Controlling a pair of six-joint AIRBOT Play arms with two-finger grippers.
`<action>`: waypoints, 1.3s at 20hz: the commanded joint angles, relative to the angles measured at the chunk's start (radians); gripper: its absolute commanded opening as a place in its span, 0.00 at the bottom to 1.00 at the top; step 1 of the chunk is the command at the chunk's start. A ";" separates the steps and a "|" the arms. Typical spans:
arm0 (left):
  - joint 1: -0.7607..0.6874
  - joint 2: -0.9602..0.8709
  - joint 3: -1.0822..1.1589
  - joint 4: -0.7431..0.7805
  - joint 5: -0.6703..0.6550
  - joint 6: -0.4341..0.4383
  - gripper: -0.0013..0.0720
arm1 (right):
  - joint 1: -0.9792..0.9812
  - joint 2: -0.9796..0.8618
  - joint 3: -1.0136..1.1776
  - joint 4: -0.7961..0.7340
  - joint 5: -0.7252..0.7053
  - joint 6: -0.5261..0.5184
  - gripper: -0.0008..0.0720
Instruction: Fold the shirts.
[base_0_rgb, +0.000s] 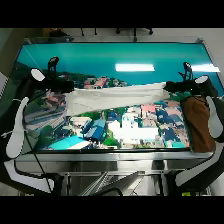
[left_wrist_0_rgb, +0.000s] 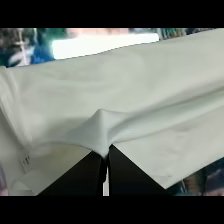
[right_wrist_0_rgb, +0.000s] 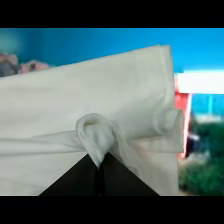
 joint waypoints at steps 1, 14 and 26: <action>-0.002 -0.140 0.090 0.000 -0.027 -0.016 0.03 | 0.005 -0.065 0.043 0.021 -0.043 -0.001 0.05; -0.055 -0.183 0.415 -0.004 -0.248 -0.061 0.98 | -0.039 -0.155 0.150 -0.043 0.035 -0.053 0.83; -0.282 -0.270 0.449 -0.005 -0.182 -0.101 0.04 | -0.040 -0.156 0.163 0.223 0.269 -0.175 0.04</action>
